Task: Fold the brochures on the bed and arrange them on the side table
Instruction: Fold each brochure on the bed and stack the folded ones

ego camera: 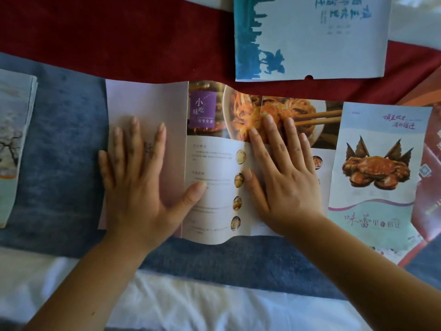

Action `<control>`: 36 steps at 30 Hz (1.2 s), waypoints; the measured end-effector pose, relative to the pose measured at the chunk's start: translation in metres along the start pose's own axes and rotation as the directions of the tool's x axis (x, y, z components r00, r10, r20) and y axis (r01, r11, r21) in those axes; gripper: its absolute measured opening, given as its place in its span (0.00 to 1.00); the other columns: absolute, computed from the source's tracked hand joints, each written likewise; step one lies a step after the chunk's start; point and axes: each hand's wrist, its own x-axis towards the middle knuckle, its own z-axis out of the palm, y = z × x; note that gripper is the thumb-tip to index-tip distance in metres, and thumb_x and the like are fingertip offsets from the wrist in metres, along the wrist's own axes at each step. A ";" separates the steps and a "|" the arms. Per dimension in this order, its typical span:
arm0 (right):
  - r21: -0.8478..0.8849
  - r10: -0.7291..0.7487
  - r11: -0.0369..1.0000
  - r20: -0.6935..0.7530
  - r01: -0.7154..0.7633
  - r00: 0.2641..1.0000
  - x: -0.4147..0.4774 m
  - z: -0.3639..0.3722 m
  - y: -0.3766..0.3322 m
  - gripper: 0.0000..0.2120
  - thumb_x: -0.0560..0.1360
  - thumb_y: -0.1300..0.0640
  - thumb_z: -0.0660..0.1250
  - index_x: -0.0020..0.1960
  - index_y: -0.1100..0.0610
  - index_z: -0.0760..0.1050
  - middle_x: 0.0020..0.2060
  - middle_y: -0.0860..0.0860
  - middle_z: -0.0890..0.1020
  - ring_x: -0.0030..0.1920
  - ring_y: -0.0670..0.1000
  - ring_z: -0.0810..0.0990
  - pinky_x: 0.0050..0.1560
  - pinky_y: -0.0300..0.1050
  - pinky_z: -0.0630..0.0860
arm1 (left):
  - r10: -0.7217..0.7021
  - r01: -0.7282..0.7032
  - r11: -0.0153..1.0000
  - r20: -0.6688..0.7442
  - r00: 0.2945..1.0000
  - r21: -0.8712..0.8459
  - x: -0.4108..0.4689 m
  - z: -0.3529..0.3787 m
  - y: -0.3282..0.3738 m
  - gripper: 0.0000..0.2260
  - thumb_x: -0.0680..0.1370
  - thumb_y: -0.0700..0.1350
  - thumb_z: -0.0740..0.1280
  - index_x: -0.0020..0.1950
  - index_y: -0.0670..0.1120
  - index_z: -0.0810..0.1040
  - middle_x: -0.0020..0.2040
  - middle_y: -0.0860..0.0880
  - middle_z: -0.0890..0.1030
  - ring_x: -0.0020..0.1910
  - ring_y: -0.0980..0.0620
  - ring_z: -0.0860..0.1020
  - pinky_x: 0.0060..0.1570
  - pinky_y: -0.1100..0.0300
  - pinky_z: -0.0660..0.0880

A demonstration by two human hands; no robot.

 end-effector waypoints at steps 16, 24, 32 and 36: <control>0.184 0.105 0.980 -0.144 -0.078 0.984 -0.009 -0.024 0.040 0.25 0.82 0.51 0.64 0.78 0.55 0.70 0.79 0.58 0.66 0.82 0.61 0.58 0.82 0.58 0.46 | -0.014 0.014 0.993 0.000 1.000 -0.115 -0.003 0.011 0.021 0.43 0.73 0.67 0.58 0.84 0.58 0.43 0.85 0.48 0.42 0.83 0.45 0.37 0.77 0.37 0.33; -0.023 0.259 0.966 0.030 -0.259 0.965 -0.031 -0.020 0.074 0.32 0.84 0.35 0.48 0.85 0.43 0.46 0.85 0.51 0.44 0.83 0.59 0.38 0.82 0.62 0.40 | -0.027 0.024 0.997 -0.027 0.999 -0.078 -0.001 0.020 0.033 0.43 0.72 0.64 0.58 0.84 0.54 0.45 0.85 0.45 0.44 0.83 0.42 0.39 0.76 0.32 0.37; -0.021 0.253 0.967 0.012 -0.252 0.967 -0.029 -0.018 0.072 0.32 0.84 0.35 0.46 0.85 0.43 0.45 0.85 0.52 0.44 0.83 0.60 0.39 0.82 0.61 0.40 | 0.067 -0.065 0.988 0.014 0.998 -0.139 -0.002 0.033 0.075 0.44 0.72 0.64 0.59 0.84 0.55 0.43 0.85 0.46 0.44 0.83 0.44 0.39 0.77 0.37 0.33; 0.062 0.231 0.970 0.058 -0.235 0.971 -0.029 -0.025 0.079 0.35 0.84 0.33 0.49 0.85 0.44 0.44 0.84 0.51 0.42 0.83 0.57 0.37 0.82 0.57 0.37 | 0.074 -0.072 0.992 0.014 0.997 -0.105 -0.004 0.039 0.090 0.45 0.72 0.63 0.59 0.83 0.58 0.38 0.85 0.47 0.43 0.83 0.44 0.38 0.77 0.37 0.33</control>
